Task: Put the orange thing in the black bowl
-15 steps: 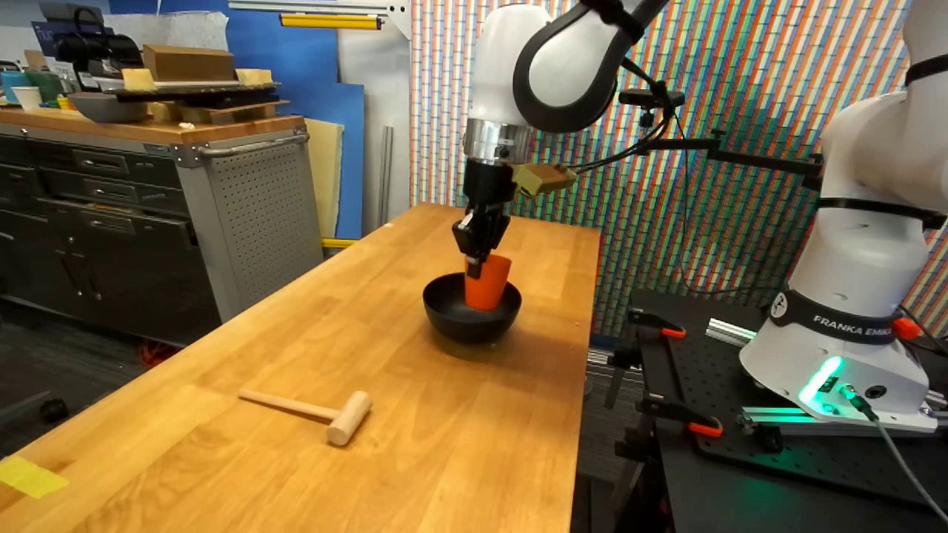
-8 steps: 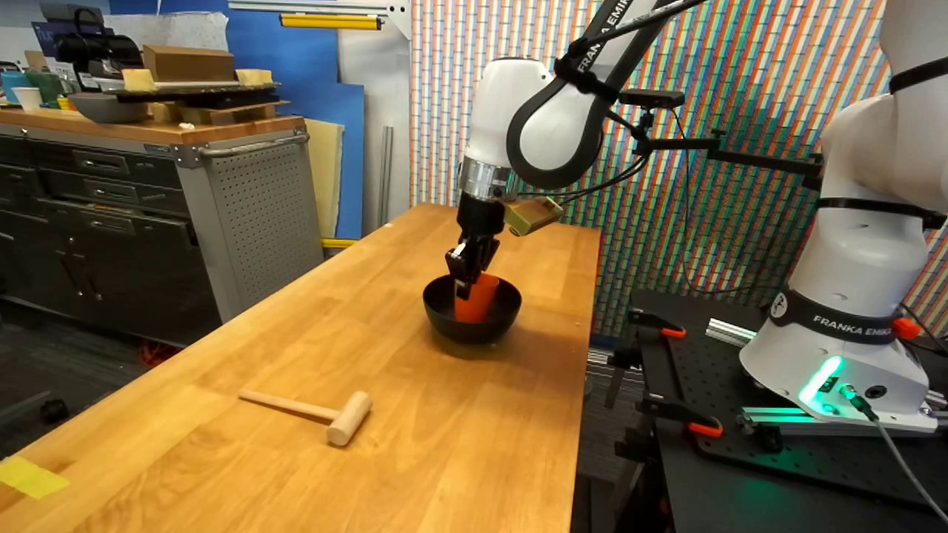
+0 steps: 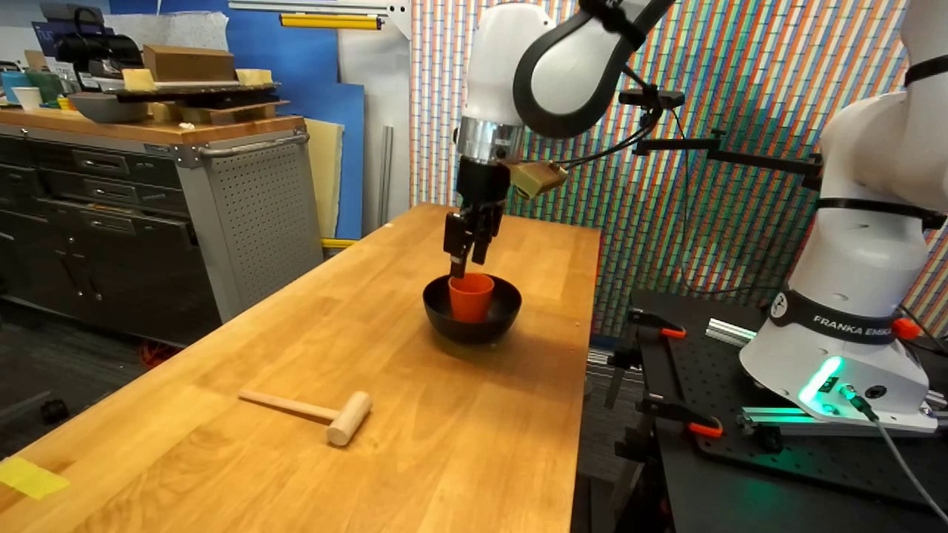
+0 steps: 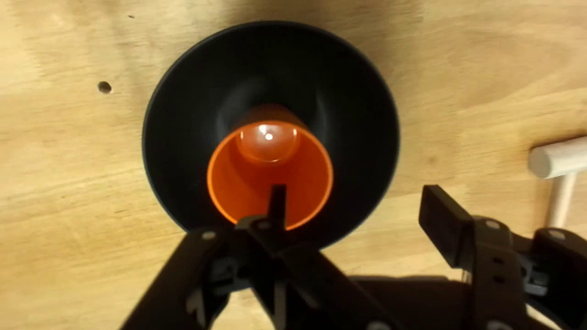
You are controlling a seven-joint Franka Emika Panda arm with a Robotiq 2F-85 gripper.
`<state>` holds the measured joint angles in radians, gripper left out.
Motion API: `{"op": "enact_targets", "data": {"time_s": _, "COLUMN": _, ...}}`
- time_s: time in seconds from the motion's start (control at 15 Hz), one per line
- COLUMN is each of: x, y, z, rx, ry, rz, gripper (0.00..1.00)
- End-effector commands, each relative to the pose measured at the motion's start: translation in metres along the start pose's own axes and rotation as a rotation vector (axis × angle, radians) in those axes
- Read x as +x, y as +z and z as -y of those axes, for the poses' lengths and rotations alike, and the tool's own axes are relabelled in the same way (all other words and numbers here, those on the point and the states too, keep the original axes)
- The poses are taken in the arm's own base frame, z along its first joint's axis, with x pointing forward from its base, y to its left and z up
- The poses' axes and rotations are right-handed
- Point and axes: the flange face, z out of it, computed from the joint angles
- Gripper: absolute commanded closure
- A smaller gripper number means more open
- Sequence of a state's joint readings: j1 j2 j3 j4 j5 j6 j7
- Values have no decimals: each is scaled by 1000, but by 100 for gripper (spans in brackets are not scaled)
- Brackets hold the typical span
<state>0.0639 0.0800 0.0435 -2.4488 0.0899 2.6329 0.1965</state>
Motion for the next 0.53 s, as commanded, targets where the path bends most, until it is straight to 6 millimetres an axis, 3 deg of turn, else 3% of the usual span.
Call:
{"op": "enact_targets", "data": {"time_s": 0.0, "x": -14, "y": -79, "z": 30, "rx": 25, "ry": -11, "rz": 56, "gripper": 0}}
{"op": "enact_targets", "data": {"time_s": 0.13, "x": -22, "y": -107, "z": 39, "rx": 14, "ry": 14, "rz": 127, "gripper": 0}}
{"op": "enact_targets", "data": {"time_s": 0.2, "x": -13, "y": -79, "z": 33, "rx": 9, "ry": -17, "rz": 86, "gripper": 0}}
{"op": "enact_targets", "data": {"time_s": 0.33, "x": -20, "y": -103, "z": 37, "rx": 8, "ry": -8, "rz": 109, "gripper": 0}}
{"op": "enact_targets", "data": {"time_s": 0.47, "x": -21, "y": -105, "z": 37, "rx": 6, "ry": -4, "rz": 114, "gripper": 0}}
